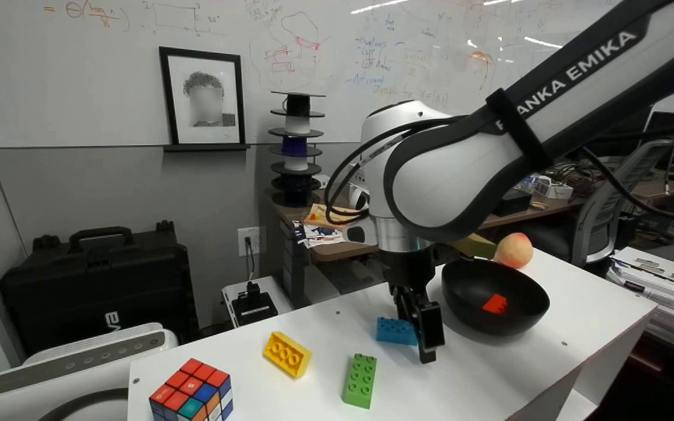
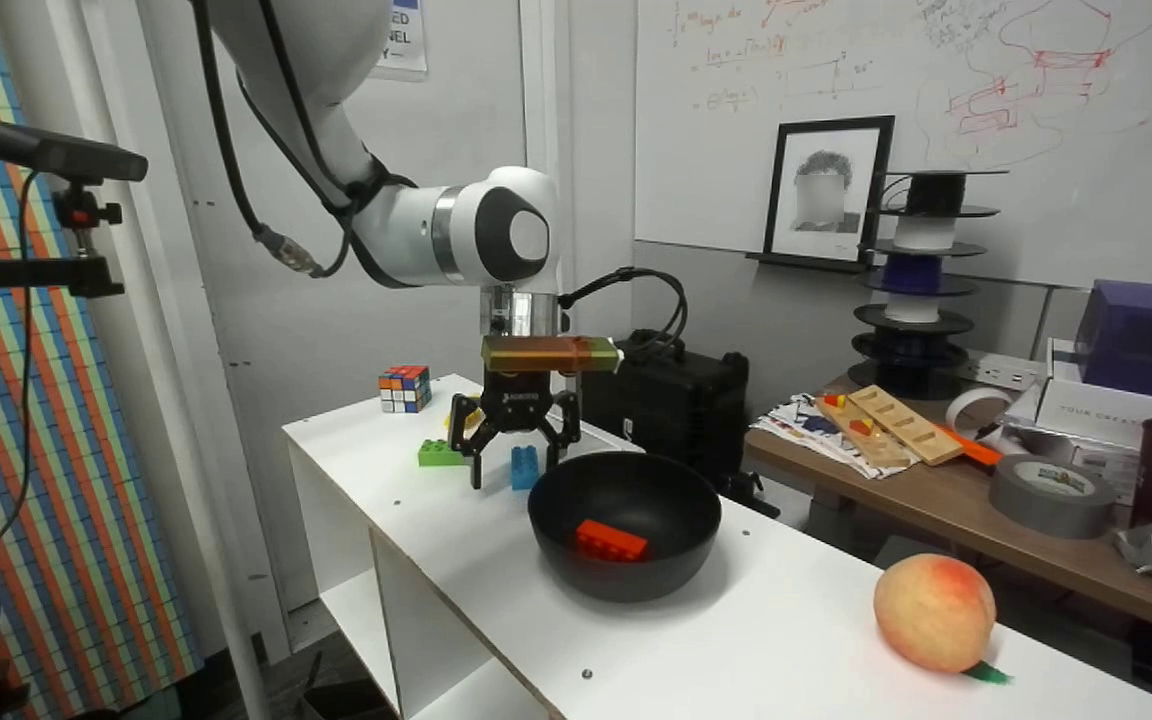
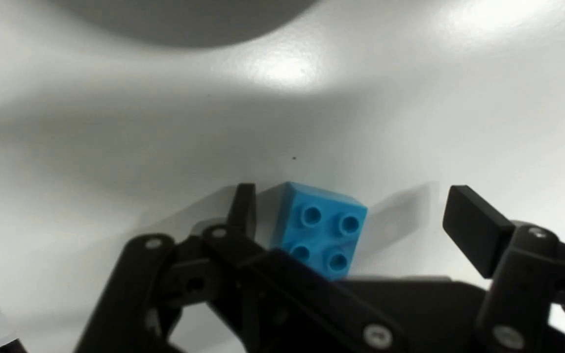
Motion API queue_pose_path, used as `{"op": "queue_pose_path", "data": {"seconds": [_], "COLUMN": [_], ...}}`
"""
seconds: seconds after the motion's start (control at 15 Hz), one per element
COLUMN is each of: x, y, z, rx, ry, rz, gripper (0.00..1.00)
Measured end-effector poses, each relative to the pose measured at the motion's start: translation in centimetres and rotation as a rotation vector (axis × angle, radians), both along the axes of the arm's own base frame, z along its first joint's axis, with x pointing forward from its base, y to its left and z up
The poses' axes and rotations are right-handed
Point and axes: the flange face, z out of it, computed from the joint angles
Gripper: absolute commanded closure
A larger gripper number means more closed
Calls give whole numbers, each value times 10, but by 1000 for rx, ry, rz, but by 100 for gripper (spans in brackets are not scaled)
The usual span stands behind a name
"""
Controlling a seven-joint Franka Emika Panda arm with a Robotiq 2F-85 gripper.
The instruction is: Put the Legos in the bowl
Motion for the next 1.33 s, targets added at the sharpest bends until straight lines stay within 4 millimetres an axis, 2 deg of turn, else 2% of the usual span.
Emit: {"op": "queue_pose_path", "data": {"seconds": [0.2,0.4,0.67,1.0,1.13,1.33], "x": [2,3,5,4,5,7], "y": [0,1,3,1,-7,-31], "z": [0,2,9,13,26,69], "rx": [1,4,11,31,35,47], "ry": [-4,-10,-37,-103,-164,-269], "rz": [1,4,15,9,-40,-151], "gripper": [58,80,77,78,78,78]}}
